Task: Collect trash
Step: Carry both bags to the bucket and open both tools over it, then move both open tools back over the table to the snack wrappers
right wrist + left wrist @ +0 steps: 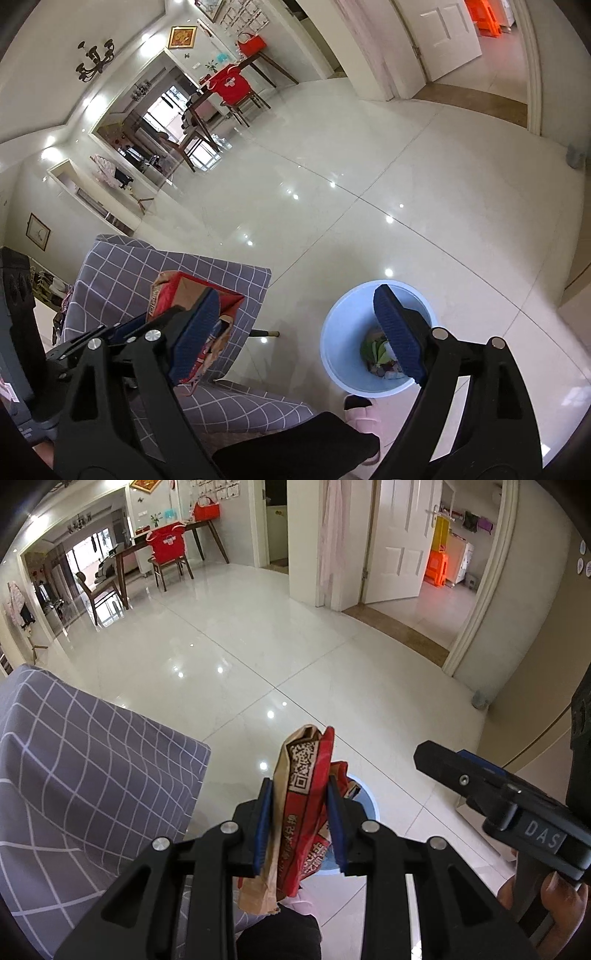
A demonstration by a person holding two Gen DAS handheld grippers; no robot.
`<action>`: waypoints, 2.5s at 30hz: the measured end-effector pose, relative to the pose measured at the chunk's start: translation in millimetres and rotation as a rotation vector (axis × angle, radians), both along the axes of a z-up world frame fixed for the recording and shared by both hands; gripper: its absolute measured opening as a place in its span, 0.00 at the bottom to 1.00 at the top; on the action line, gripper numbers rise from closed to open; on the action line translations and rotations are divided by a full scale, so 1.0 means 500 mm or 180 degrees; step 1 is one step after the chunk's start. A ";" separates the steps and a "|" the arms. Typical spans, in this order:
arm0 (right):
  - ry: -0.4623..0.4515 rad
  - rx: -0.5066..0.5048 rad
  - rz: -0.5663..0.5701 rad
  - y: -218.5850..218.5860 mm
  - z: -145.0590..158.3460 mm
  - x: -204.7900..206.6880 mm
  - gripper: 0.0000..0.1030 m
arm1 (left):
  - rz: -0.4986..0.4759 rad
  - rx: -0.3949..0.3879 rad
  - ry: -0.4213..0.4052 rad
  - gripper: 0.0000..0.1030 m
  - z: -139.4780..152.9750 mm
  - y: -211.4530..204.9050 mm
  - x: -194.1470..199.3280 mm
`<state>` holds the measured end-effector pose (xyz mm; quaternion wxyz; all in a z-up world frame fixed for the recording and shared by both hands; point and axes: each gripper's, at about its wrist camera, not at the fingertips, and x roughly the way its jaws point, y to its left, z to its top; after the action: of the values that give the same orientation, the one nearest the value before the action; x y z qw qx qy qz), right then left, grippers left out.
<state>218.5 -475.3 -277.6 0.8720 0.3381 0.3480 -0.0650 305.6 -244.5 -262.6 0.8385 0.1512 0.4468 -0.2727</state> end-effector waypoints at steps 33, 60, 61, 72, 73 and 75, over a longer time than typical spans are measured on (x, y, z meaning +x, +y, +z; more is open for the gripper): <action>-0.0208 0.0125 -0.0324 -0.016 0.047 -0.059 0.83 | 0.0007 0.0049 -0.0096 0.81 0.035 -0.010 0.011; -0.0570 -0.0621 0.1386 0.466 0.306 0.130 0.84 | 0.0913 -0.0155 -0.0993 0.83 0.358 0.526 0.022; -0.0575 -0.0678 0.1494 0.495 0.311 0.145 0.84 | 0.0981 -0.0125 -0.1009 0.83 0.359 0.557 0.033; -0.0407 -0.1607 0.2224 0.765 0.319 0.312 0.84 | 0.1575 -0.0182 -0.0783 0.82 0.314 0.848 0.189; -0.0407 -0.1688 0.2260 0.783 0.317 0.326 0.84 | 0.1596 -0.0148 -0.0767 0.79 0.302 0.863 0.203; -0.0401 -0.1760 0.2305 0.807 0.315 0.355 0.84 | 0.1594 -0.0092 -0.0707 0.72 0.282 0.883 0.219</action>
<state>395.9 -71.9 -120.2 0.9155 -0.0473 0.3596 0.1742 415.2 196.8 -121.7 0.9258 0.0530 0.3716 -0.0449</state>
